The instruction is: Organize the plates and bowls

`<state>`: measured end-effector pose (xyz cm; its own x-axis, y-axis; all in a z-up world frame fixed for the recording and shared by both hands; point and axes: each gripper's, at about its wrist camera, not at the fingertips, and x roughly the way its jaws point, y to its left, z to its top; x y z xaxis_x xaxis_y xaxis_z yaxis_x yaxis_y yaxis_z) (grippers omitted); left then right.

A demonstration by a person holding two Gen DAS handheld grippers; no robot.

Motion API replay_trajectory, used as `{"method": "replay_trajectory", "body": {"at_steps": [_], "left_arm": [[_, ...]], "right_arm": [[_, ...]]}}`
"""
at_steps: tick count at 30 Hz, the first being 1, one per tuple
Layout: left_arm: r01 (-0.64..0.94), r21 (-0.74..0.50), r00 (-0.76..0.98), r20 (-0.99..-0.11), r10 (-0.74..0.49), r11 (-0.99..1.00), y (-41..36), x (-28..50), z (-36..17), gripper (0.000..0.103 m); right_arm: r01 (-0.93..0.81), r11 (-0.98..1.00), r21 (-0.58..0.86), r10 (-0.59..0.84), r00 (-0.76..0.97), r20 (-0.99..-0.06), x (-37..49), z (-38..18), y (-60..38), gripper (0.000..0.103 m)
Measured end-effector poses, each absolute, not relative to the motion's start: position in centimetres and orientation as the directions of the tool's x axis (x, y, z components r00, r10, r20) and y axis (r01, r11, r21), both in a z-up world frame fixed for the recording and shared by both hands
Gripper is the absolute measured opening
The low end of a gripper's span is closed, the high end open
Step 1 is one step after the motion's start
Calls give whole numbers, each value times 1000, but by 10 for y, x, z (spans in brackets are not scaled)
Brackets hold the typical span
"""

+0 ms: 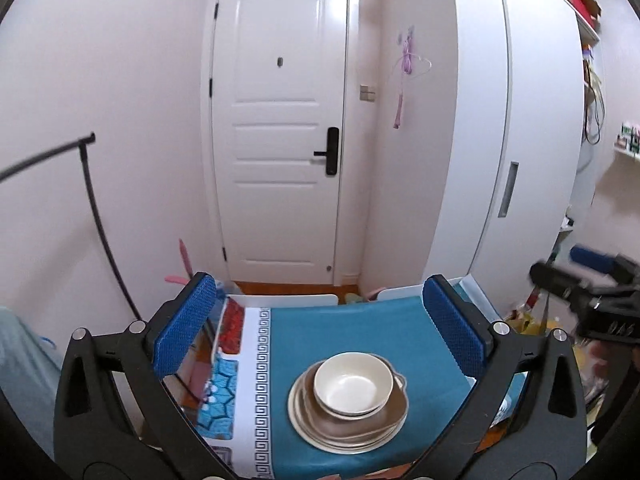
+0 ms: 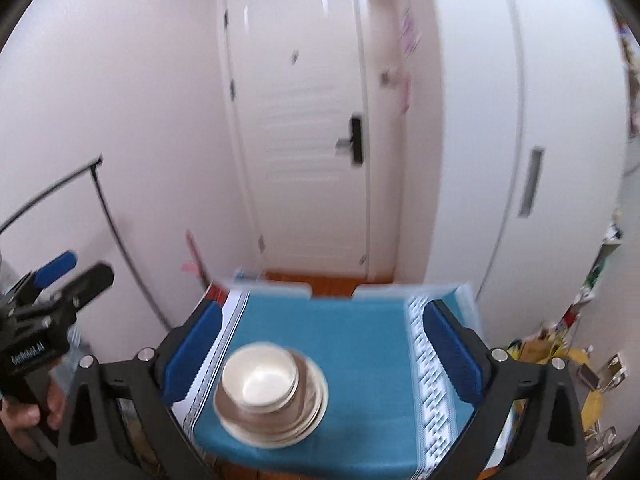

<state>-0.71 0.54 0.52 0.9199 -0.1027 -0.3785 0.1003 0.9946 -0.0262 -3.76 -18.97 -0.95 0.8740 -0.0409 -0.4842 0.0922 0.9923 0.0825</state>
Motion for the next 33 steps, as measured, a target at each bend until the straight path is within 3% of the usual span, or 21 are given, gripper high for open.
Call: {"method": "replay_trajectory", "body": {"at_steps": [12,33], "left_arm": [[95,3,939,-333,-89,995,-11,-39,13,103],[91,31,946,-314,-77,995,-21,-49,15,103]], "right_arm": [[153,986,71,-107,895,-433,-66,4,-194,100],[180,982,62,-136,890,-434,-76,8,-191,100]]}}
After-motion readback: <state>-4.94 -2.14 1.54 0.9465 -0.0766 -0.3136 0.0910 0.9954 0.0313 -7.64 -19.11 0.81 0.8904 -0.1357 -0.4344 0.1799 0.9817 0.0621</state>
